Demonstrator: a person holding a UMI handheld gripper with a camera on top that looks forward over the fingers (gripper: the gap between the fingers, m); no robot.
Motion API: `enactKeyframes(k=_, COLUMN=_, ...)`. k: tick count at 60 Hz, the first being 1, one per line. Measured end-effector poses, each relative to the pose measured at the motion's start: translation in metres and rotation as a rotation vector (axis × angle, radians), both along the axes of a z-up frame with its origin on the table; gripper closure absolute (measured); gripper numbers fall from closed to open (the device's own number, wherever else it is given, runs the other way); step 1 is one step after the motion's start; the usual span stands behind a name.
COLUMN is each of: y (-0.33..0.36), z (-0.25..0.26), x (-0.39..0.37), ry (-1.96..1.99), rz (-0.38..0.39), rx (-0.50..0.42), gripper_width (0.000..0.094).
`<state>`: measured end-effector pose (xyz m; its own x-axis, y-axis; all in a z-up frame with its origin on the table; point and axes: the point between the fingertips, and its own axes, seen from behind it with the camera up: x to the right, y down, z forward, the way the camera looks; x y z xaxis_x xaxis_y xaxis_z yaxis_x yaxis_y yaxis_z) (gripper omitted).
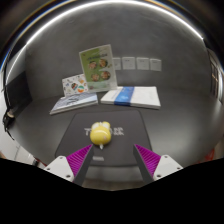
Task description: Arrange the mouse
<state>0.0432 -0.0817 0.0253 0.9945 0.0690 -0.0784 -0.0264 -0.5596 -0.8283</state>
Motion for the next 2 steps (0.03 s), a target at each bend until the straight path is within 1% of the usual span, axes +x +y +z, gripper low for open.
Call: enactKeyframes(k=2, y=-0.0172, z=-0.0005, x=0.0129, ry=-0.003, rz=-0.026, rx=-0.007, gripper_width=0.0091)
